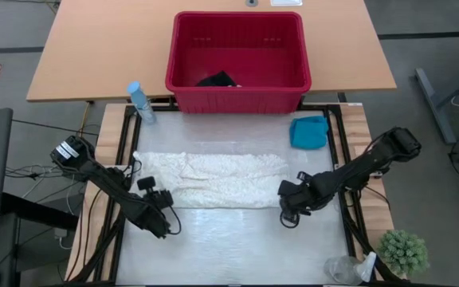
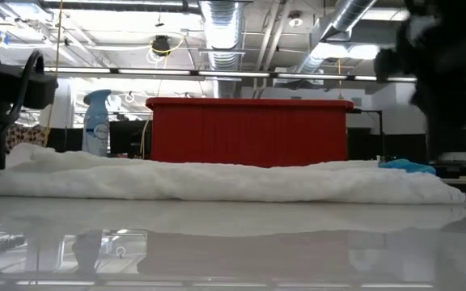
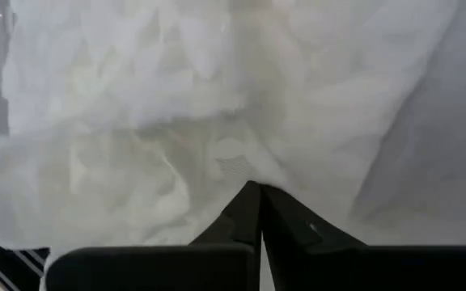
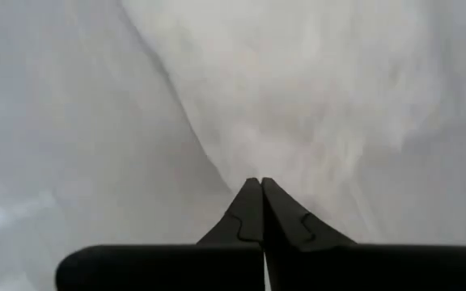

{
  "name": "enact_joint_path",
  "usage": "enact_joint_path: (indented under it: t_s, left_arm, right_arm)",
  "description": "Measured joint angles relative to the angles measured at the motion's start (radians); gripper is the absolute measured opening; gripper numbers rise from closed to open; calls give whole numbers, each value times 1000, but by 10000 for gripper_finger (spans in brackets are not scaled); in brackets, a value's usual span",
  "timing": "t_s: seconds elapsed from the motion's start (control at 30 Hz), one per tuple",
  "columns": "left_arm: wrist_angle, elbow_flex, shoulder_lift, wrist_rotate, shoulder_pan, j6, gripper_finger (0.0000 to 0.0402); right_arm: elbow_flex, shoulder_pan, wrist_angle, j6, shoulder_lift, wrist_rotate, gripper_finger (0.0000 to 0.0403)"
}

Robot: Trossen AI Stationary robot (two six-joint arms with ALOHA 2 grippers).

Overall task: Fold laundry
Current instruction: Fold the white blouse

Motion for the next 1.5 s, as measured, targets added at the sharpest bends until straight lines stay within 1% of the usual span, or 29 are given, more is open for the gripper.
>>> enact_joint_path:
  t_s: [0.1,0.2,0.37,0.43,0.5,0.53,0.63,0.7,0.8,0.87,1.0,1.07,1.1,1.23,1.33,1.5]
  left_arm:
    - [-8,39,-1,-18,0,-4,0]
    - [-16,93,-1,-50,0,-6,0]
    - [-31,191,-2,-114,0,10,0]
    - [-55,220,-2,-127,7,10,0]
    - [-124,266,-2,-128,20,-9,0]
    - [-176,300,-4,-144,26,-43,1]
    - [-325,421,-39,-247,29,-157,4]
    - [-396,497,-77,-313,28,-203,4]
    - [-431,568,-149,-393,21,-240,4]
    - [-427,577,-207,-443,20,-269,4]
    - [-440,576,-291,-475,21,-320,4]
    - [-441,576,-315,-486,21,-323,4]
    - [-443,576,-324,-492,21,-323,4]
    - [-451,576,-327,-506,24,-324,4]
    - [-451,576,-310,-512,24,-330,3]
    - [-450,576,-271,-506,24,-328,3]
  right_arm:
    - [6,-27,129,-5,-42,62,17]
    - [7,-74,271,-79,-49,73,26]
    - [7,-162,476,-229,-50,71,43]
    - [7,-203,538,-276,-50,51,45]
    - [7,-244,605,-328,-50,15,46]
    - [7,-262,637,-350,-48,1,46]
    - [7,-320,724,-368,-34,-14,47]
    - [7,-356,783,-378,-8,-31,46]
    - [6,-383,833,-413,40,-85,33]
    - [9,-386,884,-418,90,-131,18]
    - [12,-370,906,-425,186,-222,14]
    - [12,-359,901,-421,219,-224,21]
    - [13,-353,903,-418,228,-222,22]
    - [12,-346,810,-416,260,-213,16]
    - [11,-346,724,-420,260,-204,14]
    - [11,-346,543,-423,251,-146,15]
